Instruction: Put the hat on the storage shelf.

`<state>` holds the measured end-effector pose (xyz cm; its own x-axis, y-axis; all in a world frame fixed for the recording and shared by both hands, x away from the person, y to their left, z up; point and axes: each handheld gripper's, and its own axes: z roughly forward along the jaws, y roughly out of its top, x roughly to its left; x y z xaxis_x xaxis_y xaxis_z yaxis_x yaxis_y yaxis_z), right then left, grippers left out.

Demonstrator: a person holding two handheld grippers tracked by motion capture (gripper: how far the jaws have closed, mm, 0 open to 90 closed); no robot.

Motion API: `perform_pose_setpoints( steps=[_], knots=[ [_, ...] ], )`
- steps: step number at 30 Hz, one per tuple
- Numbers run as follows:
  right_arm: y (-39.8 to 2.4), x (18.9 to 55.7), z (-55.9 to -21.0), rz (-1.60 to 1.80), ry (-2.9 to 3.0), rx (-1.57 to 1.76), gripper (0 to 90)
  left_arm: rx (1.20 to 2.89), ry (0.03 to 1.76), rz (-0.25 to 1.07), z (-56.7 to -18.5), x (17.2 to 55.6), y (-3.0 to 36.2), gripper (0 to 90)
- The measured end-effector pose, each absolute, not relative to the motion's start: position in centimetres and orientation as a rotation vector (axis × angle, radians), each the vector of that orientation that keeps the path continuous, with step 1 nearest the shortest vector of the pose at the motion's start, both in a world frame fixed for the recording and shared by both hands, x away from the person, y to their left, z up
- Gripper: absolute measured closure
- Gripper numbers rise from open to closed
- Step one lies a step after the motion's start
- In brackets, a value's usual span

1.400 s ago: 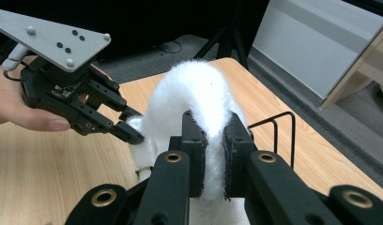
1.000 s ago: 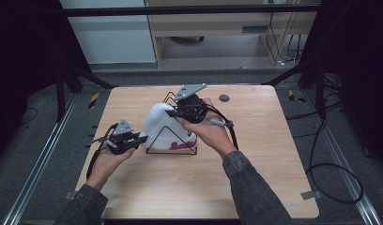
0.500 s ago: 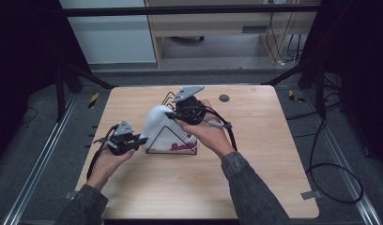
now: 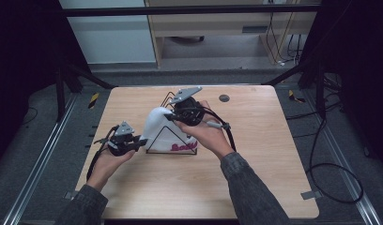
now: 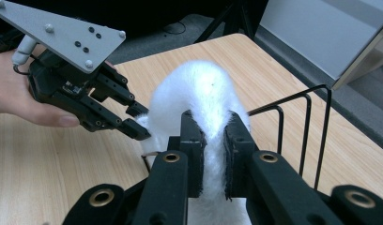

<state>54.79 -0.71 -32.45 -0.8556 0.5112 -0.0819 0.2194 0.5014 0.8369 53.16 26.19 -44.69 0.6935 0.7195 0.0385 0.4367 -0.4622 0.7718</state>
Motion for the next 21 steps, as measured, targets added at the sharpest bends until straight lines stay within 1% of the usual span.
perform_pose_setpoints(
  steps=[12, 14, 15, 17, 19, 21],
  knots=[
    [-0.21, 54.7, -32.87, 1.269, 2.442, 0.605, 80.7, 2.138, 0.886, 0.45, -44.93, 52.97, 26.57, 75.2],
    [-0.23, 54.69, -32.91, 1.262, 2.449, 0.609, 79.3, 2.144, 0.883, 0.453, -44.9, 52.9, 26.56, 75.2],
    [-0.26, 54.69, -32.91, 1.257, 2.451, 0.611, 76.8, 2.142, 0.884, 0.453, -44.86, 52.87, 26.57, 74.9],
    [-0.41, 54.61, -32.81, 1.262, 2.444, 0.62, 71.1, 2.132, 0.888, 0.459, -44.63, 52.74, 26.62, 72.3],
    [-0.57, 54.45, -32.64, 1.272, 2.435, 0.625, 70.3, 2.123, 0.888, 0.475, -44.34, 52.6, 26.66, 70.5],
    [-0.71, 54.26, -32.47, 1.279, 2.434, 0.626, 68.5, 2.119, 0.903, 0.505, -44.02, 52.49, 26.7, 65.1]
  ],
)
